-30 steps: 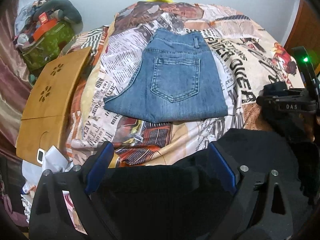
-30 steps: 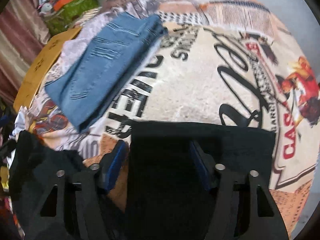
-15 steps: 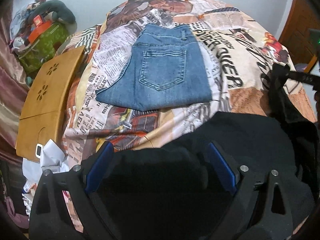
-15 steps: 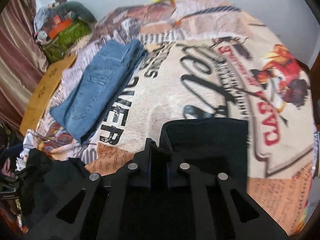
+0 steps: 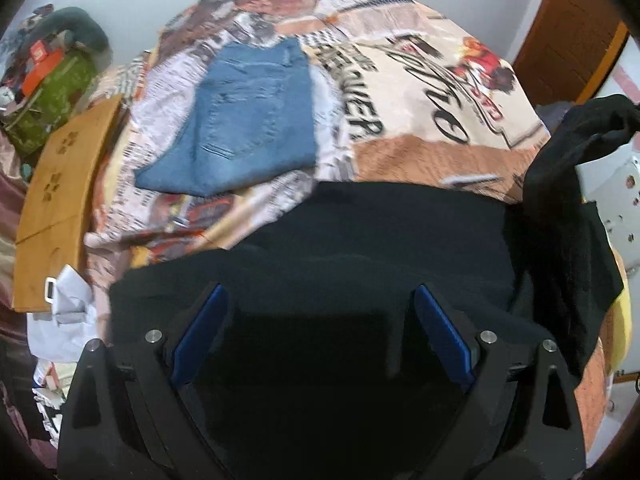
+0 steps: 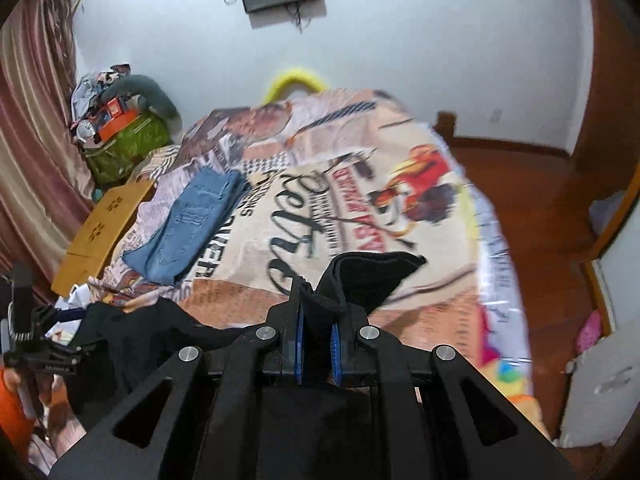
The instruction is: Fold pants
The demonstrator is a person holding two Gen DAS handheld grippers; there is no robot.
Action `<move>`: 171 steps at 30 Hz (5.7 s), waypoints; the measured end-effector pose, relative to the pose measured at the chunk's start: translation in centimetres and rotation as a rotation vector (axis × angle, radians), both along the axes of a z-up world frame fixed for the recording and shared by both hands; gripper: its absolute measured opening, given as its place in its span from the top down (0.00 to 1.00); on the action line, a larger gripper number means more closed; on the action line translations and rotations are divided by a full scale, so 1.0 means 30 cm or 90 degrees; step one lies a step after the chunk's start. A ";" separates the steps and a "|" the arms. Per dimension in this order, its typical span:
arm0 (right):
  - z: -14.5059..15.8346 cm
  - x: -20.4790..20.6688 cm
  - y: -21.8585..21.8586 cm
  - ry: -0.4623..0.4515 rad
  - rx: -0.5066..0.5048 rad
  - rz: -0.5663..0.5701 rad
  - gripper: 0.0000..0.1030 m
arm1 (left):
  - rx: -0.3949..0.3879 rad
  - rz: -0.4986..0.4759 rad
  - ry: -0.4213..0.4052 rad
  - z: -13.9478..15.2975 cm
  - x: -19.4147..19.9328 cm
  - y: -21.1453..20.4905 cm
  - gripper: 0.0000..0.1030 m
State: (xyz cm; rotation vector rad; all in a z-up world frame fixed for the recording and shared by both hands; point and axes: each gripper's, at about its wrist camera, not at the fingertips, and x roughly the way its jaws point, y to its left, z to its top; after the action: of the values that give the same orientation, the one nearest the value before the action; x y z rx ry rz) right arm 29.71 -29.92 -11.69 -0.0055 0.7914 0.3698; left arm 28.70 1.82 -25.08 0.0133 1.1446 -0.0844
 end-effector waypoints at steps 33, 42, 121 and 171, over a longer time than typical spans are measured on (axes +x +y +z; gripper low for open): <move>-0.442 -0.400 -0.467 0.147 -0.013 -0.201 0.87 | -0.027 -0.042 0.062 -0.083 -0.109 -0.161 0.03; -0.297 -0.435 -0.391 0.096 -0.094 -0.195 0.55 | 0.015 -0.026 -0.010 0.005 -0.134 -0.061 0.03; -0.099 0.013 0.498 0.016 -0.111 0.121 0.65 | -0.040 0.251 -0.040 -0.016 -0.247 0.689 0.24; -0.160 -0.149 -0.360 -0.012 0.021 -0.154 0.90 | 0.062 0.188 0.090 -0.244 -0.171 0.378 0.16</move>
State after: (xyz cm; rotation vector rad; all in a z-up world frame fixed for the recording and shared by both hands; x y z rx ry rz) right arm 25.25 -40.72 -16.50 0.1160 0.7570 0.1530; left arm 23.56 13.17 -32.41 -0.0765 1.2799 0.2354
